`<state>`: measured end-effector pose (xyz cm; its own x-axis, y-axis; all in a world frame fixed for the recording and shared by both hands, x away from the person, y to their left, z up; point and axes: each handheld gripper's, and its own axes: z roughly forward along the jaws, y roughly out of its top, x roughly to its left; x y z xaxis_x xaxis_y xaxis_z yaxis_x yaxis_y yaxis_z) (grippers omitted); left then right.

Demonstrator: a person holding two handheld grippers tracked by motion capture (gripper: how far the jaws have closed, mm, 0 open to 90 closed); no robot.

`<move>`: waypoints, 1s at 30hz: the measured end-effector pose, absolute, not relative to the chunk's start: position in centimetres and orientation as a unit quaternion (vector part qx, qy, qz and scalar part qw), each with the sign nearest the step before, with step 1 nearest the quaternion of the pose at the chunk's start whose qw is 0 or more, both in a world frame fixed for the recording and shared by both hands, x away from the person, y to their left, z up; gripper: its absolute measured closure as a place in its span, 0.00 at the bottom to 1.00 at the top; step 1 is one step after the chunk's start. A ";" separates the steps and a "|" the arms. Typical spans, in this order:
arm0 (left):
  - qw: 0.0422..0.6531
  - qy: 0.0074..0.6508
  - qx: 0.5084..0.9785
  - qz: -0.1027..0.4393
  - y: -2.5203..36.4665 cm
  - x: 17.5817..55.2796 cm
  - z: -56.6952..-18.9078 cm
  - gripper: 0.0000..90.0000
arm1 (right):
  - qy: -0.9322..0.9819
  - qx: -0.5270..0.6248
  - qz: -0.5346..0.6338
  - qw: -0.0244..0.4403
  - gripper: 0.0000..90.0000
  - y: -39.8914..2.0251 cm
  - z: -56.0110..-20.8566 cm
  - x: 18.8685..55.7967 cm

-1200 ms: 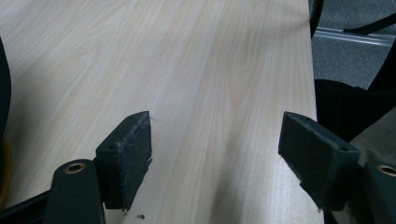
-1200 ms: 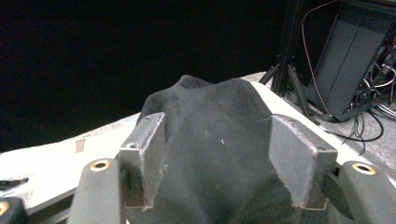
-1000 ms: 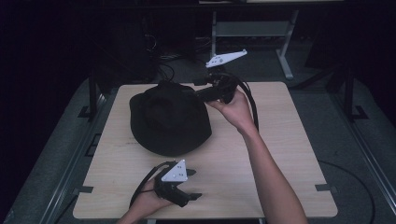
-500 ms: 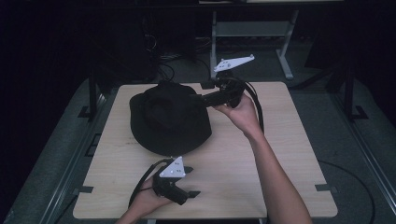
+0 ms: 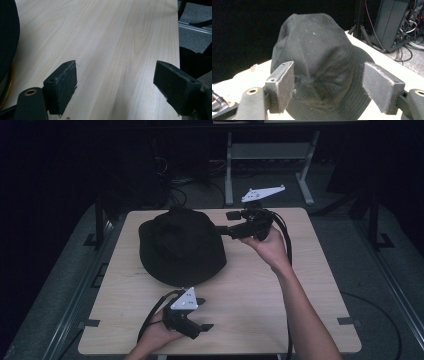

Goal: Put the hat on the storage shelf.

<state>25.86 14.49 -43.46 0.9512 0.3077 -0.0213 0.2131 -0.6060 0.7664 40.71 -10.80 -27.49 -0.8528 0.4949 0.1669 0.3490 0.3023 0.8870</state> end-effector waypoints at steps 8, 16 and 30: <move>0.421 0.151 0.892 0.057 14.7 25.9 -43.4 0.20 | 0.802 0.268 0.529 0.071 0.28 -11.8 -28.2 40.3; 0.420 0.153 0.893 0.053 14.8 25.9 -43.4 0.20 | 0.802 0.275 0.526 0.070 0.26 -12.7 -28.8 39.8; 0.416 0.155 0.895 0.049 14.8 25.9 -43.5 0.20 | 0.796 0.291 0.525 0.075 0.24 -14.9 -29.9 39.0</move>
